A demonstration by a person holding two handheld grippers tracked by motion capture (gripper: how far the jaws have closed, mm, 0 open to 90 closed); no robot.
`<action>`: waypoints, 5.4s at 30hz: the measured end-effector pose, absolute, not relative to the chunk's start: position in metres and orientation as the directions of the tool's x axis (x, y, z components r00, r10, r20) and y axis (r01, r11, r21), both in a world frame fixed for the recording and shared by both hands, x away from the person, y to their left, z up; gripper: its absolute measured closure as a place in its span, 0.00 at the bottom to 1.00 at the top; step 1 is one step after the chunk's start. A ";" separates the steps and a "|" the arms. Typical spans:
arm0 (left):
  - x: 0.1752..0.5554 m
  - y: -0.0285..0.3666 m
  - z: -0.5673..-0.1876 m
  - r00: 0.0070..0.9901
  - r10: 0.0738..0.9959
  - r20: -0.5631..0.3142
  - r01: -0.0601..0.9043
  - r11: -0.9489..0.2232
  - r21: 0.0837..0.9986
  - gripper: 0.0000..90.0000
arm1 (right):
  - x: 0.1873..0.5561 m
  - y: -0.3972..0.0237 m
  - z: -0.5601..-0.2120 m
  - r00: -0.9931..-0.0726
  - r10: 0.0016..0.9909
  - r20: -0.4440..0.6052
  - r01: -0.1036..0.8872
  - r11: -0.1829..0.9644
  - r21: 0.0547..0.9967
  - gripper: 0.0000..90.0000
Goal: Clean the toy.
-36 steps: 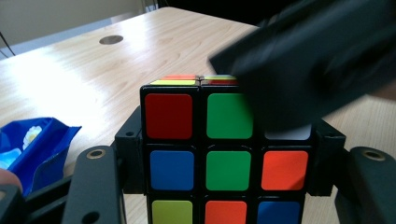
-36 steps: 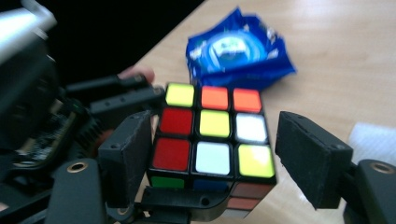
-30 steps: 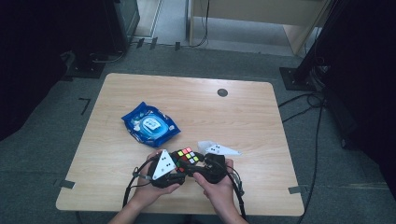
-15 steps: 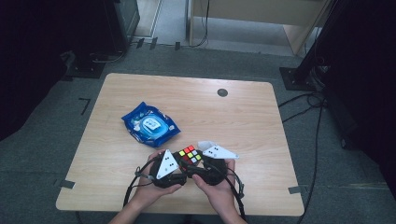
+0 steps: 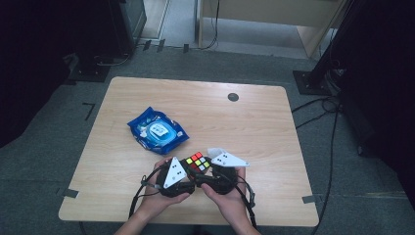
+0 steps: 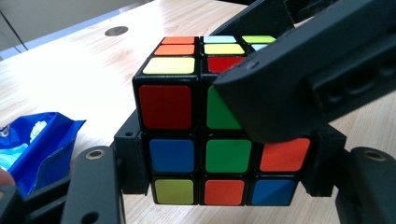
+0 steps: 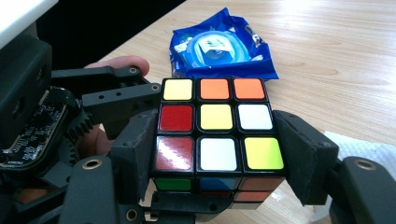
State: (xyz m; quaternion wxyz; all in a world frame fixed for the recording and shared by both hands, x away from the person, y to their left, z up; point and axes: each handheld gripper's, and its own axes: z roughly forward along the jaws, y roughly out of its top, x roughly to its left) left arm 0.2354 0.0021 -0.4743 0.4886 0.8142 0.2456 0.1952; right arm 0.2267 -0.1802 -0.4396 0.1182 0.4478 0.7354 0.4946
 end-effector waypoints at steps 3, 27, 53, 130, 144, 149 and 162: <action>0.235 0.002 -0.475 0.803 0.591 0.084 0.206 -0.406 0.891 0.38 | 0.225 -0.177 -0.440 -0.572 0.783 0.243 0.535 0.133 0.834 0.38; 0.262 0.042 -0.465 0.717 0.688 -0.110 0.355 -0.225 0.907 0.38 | 0.231 -0.201 -0.433 -0.603 0.724 0.335 0.497 0.012 0.868 0.30; 0.258 0.033 -0.450 0.740 0.629 -0.239 0.420 -0.155 0.894 0.38 | 0.224 -0.159 -0.470 -0.657 0.741 0.137 0.330 0.120 0.936 0.37; 0.256 0.026 -0.473 0.716 0.697 -0.050 0.341 -0.286 0.896 0.38 | 0.287 -0.229 -0.505 -0.275 0.938 0.211 0.643 0.017 0.766 0.37; 0.255 0.023 -0.476 0.730 0.682 -0.042 0.337 -0.307 0.890 0.38 | 0.282 -0.233 -0.510 -0.341 0.937 0.077 0.611 0.159 0.775 0.97; 0.254 0.020 -0.477 0.735 0.677 -0.037 0.336 -0.317 0.887 0.38 | 0.259 -0.227 -0.471 -0.456 0.881 0.125 0.451 0.107 0.886 0.97; 0.242 0.007 -0.474 0.772 0.636 -0.012 0.290 -0.335 0.897 0.38 | 0.225 -0.186 -0.441 -0.670 0.720 0.180 0.346 0.089 0.934 0.95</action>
